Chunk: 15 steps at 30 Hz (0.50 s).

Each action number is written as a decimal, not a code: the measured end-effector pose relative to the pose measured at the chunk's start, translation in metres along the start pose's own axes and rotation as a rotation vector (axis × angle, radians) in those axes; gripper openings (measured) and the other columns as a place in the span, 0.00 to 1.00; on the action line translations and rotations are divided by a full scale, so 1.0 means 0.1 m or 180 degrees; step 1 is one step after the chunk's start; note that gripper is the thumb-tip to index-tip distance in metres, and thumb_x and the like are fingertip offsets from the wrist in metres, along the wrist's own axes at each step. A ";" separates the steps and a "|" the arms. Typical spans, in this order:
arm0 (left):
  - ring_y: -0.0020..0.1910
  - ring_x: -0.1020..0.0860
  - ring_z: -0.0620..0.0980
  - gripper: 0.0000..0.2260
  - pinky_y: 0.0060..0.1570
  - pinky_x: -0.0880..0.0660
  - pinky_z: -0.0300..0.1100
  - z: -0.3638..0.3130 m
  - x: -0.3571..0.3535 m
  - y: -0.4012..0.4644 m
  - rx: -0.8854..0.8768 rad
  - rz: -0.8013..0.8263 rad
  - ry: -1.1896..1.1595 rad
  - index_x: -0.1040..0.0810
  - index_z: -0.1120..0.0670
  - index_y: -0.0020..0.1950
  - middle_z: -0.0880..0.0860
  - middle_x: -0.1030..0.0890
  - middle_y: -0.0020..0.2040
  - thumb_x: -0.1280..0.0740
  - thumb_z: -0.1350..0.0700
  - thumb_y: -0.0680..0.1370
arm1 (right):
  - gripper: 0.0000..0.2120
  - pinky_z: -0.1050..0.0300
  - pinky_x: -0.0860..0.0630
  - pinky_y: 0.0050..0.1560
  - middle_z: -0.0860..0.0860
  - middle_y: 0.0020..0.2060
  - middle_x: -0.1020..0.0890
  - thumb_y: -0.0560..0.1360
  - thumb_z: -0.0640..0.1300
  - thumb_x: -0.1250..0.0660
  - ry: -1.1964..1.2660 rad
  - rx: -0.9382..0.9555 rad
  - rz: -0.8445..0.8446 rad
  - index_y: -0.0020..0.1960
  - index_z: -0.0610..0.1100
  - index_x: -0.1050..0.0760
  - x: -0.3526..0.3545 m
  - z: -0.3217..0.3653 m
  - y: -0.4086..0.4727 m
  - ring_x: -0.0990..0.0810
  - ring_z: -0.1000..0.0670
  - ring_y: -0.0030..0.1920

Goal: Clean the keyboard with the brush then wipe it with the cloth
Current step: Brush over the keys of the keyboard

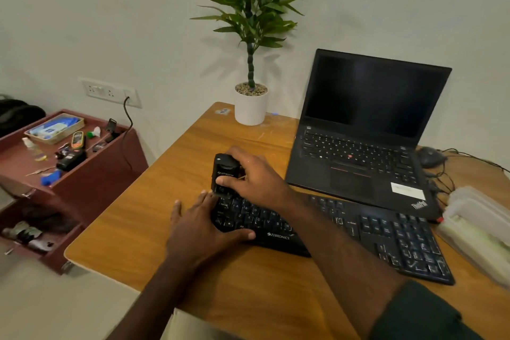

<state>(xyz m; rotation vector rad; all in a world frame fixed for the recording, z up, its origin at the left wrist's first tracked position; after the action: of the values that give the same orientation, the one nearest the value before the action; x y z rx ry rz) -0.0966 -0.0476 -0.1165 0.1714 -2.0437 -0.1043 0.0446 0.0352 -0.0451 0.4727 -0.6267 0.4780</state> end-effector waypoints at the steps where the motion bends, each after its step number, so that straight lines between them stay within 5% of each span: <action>1: 0.76 0.37 0.45 0.55 0.78 0.58 0.55 -0.01 0.02 -0.01 0.0006 0.0011 0.0020 0.36 0.46 0.76 0.49 0.33 0.77 0.46 0.14 0.57 | 0.13 0.43 0.19 0.45 0.49 0.46 0.19 0.78 0.49 0.29 -0.0036 0.0018 0.0069 0.58 0.48 0.29 -0.03 0.01 0.00 0.19 0.49 0.45; 9: 0.78 0.41 0.43 0.57 0.78 0.57 0.54 0.02 0.00 -0.02 0.0111 0.0138 0.0053 0.37 0.48 0.78 0.48 0.38 0.79 0.42 0.16 0.58 | 0.13 0.48 0.24 0.46 0.49 0.48 0.21 0.76 0.50 0.28 -0.0653 -0.0093 0.0761 0.56 0.48 0.29 0.12 -0.03 0.18 0.23 0.49 0.47; 15: 0.78 0.42 0.44 0.56 0.78 0.57 0.54 0.01 0.00 -0.03 0.0115 0.0135 0.0090 0.40 0.48 0.79 0.49 0.38 0.79 0.42 0.17 0.59 | 0.14 0.50 0.23 0.46 0.51 0.47 0.19 0.76 0.48 0.27 -0.0350 0.0053 0.0142 0.57 0.48 0.27 0.07 0.00 0.18 0.21 0.49 0.48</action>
<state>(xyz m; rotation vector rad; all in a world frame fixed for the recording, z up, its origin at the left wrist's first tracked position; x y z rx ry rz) -0.0974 -0.0504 -0.1171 0.1513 -2.0209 -0.0383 0.0402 0.0516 -0.0357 0.5039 -0.7407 0.5022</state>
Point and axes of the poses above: each hand's wrist, its own y-axis towards the middle knuckle, its own x-axis out of the back of the hand, z = x × y, the point moved 2 cm from there along y, towards the middle knuckle
